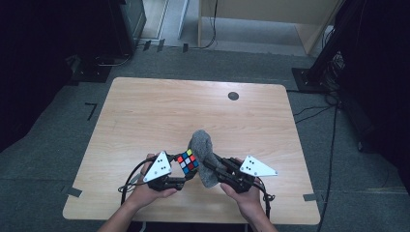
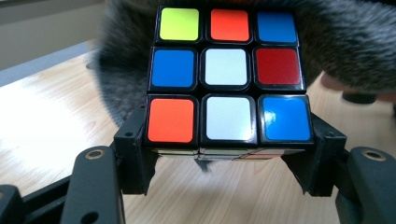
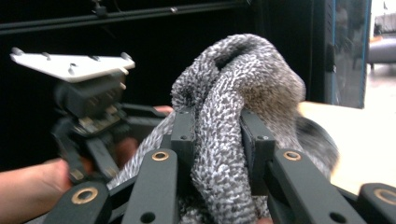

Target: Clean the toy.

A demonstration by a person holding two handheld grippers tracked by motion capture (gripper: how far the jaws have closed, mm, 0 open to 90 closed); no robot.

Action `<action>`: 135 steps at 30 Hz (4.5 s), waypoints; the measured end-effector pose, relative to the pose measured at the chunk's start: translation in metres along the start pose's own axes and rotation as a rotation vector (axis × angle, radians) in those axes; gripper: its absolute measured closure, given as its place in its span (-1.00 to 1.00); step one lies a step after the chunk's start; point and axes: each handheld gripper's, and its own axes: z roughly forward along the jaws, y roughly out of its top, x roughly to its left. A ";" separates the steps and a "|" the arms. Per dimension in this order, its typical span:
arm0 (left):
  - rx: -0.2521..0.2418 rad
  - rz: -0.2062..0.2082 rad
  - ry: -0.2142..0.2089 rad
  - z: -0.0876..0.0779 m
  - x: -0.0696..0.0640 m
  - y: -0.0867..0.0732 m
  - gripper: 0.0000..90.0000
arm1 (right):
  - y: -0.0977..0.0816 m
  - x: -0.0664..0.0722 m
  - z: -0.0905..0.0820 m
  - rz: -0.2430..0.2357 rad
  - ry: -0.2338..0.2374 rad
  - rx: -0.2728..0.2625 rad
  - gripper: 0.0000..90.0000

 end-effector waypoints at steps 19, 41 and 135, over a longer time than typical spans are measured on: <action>-0.040 -0.021 -0.012 -0.006 0.002 0.003 -0.25 | -0.011 -0.013 -0.001 0.015 -0.078 0.063 0.60; 0.027 0.019 0.011 0.002 -0.002 0.001 -0.24 | -0.004 0.000 0.000 -0.009 -0.026 0.028 0.63; -0.154 -0.205 -0.054 -0.021 0.025 0.005 -0.25 | -0.030 0.001 0.018 -0.102 0.047 0.180 0.62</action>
